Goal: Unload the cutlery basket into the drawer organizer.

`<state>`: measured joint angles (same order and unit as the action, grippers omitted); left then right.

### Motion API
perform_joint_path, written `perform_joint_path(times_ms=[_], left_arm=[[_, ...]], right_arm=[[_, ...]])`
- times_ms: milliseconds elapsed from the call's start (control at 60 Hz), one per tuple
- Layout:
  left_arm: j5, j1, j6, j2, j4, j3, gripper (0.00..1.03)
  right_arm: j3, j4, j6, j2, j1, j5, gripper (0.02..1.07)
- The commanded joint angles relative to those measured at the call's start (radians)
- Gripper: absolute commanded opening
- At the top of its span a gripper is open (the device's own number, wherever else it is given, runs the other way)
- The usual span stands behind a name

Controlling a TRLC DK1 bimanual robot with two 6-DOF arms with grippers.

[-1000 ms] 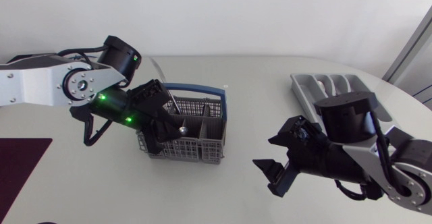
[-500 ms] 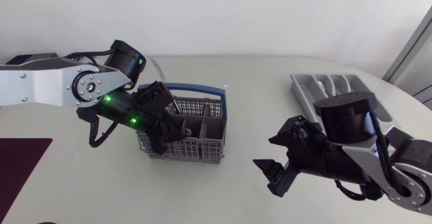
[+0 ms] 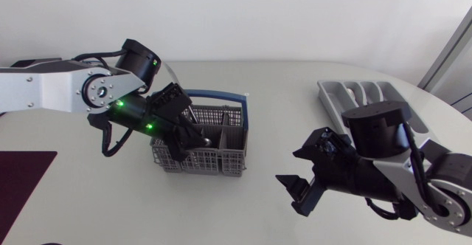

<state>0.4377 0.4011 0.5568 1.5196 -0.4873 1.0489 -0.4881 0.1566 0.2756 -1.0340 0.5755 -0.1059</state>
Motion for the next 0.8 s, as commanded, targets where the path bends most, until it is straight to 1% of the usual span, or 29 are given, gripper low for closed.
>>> perform_joint_path(times_ms=[0, 100, 300, 500, 783], left_arm=[[0.004, -0.007, 0.008, -0.016, 0.006, 0.034, 0.43], [0.004, -0.011, 0.035, -0.038, 0.003, 0.046, 0.46], [0.012, -0.015, 0.106, 0.005, -0.068, 0.106, 0.46], [0.033, -0.019, 0.141, 0.047, -0.117, 0.146, 0.46], [0.035, -0.021, 0.196, 0.053, -0.165, 0.14, 0.46]], right_arm=[[0.014, -0.006, -0.012, -0.014, 0.007, 0.009, 0.89], [0.017, -0.008, -0.009, -0.014, 0.006, 0.009, 0.89], [0.022, -0.012, -0.009, -0.015, 0.006, 0.011, 0.89], [0.02, -0.014, -0.007, -0.018, 0.006, 0.012, 0.89], [0.025, -0.029, -0.007, -0.035, 0.006, 0.012, 0.89]])
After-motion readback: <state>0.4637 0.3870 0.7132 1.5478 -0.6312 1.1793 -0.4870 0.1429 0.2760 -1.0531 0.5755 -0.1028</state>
